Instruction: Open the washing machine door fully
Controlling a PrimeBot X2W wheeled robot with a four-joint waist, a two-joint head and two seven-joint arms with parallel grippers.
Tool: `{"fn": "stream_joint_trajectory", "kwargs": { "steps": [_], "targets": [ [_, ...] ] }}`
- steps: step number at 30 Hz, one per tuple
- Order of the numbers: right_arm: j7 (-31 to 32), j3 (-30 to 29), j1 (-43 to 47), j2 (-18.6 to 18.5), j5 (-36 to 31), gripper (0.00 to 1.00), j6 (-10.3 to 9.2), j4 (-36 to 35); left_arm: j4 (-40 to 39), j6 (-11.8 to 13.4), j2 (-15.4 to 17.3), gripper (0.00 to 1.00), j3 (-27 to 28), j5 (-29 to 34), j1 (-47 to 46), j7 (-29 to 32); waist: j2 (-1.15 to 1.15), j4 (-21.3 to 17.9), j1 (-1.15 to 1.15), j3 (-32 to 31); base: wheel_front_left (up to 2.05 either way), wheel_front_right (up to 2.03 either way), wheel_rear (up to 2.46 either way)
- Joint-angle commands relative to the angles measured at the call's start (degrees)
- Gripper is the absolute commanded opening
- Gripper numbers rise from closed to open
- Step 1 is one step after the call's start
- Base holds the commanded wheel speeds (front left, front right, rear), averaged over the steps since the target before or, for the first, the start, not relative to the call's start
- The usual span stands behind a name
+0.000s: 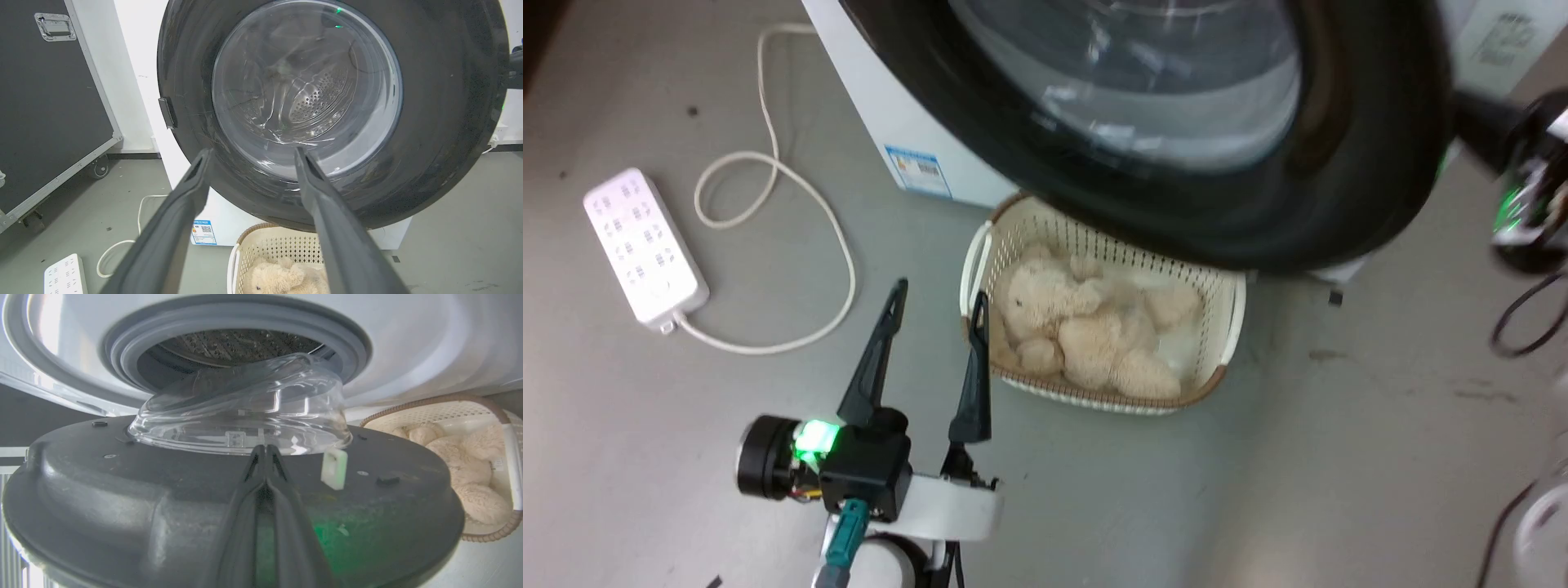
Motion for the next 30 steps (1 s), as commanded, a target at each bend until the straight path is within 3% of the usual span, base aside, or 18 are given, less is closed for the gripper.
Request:
{"fn": "stream_joint_trajectory", "kwargs": {
  "steps": [1,10,16,22,30],
  "targets": [
    [2.5,-0.8,2.0,2.3,1.9,0.00,0.06,-0.4,0.4,0.3,0.3,1.00,-0.3,-0.5,1.3,-0.7,0.00,-0.3,0.01,-2.7,0.00,0.00,0.00],
    [9.4,3.9,16.0,5.0,7.0,0.00,0.06,-6.5,1.8,-0.7,1.1,1.00,0.3,-1.4,5.7,-0.7,0.00,-0.7,0.01,-9.1,0.00,0.00,0.00],
    [8.9,17.7,23.0,5.0,19.3,0.00,0.06,-7.8,2.8,-1.5,1.8,1.00,0.0,-1.4,9.1,-0.7,0.00,-1.0,0.01,-11.9,0.00,0.00,0.00],
    [4.2,32.5,30.5,5.0,30.3,0.00,0.06,-12.5,2.9,-1.9,1.8,1.00,0.1,-1.5,10.7,-0.7,0.00,-0.8,0.01,-13.1,0.00,0.00,0.00],
    [-2.7,46.4,36.7,5.1,38.2,0.00,0.06,-19.6,2.8,-2.1,1.7,1.00,0.6,-1.5,11.3,-0.7,0.00,-0.5,0.01,-13.9,0.00,0.00,0.00]
  ]
}}
